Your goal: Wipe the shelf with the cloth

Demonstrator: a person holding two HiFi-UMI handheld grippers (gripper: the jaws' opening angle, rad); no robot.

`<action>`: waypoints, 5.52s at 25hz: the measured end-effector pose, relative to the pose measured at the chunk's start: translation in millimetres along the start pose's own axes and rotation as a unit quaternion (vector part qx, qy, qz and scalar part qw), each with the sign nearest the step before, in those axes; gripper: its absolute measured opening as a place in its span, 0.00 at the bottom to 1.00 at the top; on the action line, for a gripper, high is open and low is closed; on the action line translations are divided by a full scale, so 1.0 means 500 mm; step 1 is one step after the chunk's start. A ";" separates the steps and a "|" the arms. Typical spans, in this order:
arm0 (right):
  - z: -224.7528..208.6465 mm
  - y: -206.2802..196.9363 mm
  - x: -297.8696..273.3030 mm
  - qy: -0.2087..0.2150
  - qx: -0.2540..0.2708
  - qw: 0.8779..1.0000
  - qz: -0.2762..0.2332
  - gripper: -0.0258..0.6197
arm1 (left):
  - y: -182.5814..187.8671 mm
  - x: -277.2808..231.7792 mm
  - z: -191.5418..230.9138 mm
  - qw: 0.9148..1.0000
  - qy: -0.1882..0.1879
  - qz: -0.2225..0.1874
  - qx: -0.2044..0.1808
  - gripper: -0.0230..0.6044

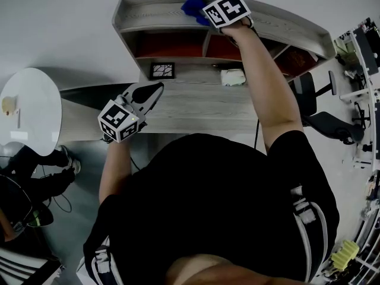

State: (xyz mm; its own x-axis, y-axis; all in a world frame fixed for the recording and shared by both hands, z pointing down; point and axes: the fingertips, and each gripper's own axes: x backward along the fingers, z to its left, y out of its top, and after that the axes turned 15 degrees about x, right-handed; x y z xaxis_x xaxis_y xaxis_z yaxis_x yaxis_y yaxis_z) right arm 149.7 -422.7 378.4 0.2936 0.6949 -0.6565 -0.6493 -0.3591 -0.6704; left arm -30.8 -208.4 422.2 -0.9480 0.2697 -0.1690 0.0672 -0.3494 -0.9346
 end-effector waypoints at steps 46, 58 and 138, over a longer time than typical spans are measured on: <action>-0.298 -0.430 0.284 -0.152 -0.120 0.976 0.101 0.13 | -0.009 -0.266 -0.006 0.991 -0.123 0.050 -0.007 0.06; -0.366 -0.554 0.368 -0.189 -0.150 0.961 0.136 0.13 | 0.004 -0.323 -0.010 0.988 -0.141 0.055 -0.011 0.06; -0.325 -0.433 0.263 -0.168 -0.104 0.970 0.141 0.13 | -0.029 -0.125 0.008 0.996 -0.072 0.060 -0.010 0.06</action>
State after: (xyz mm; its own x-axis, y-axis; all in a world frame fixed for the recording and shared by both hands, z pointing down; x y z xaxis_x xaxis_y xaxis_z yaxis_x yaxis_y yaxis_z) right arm 442.8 -354.9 381.2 -0.1430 0.7019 -0.6977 -0.5047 -0.6581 -0.5587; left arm 26.1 -223.5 447.3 -0.9672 0.0959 -0.2351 0.1879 -0.3523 -0.9168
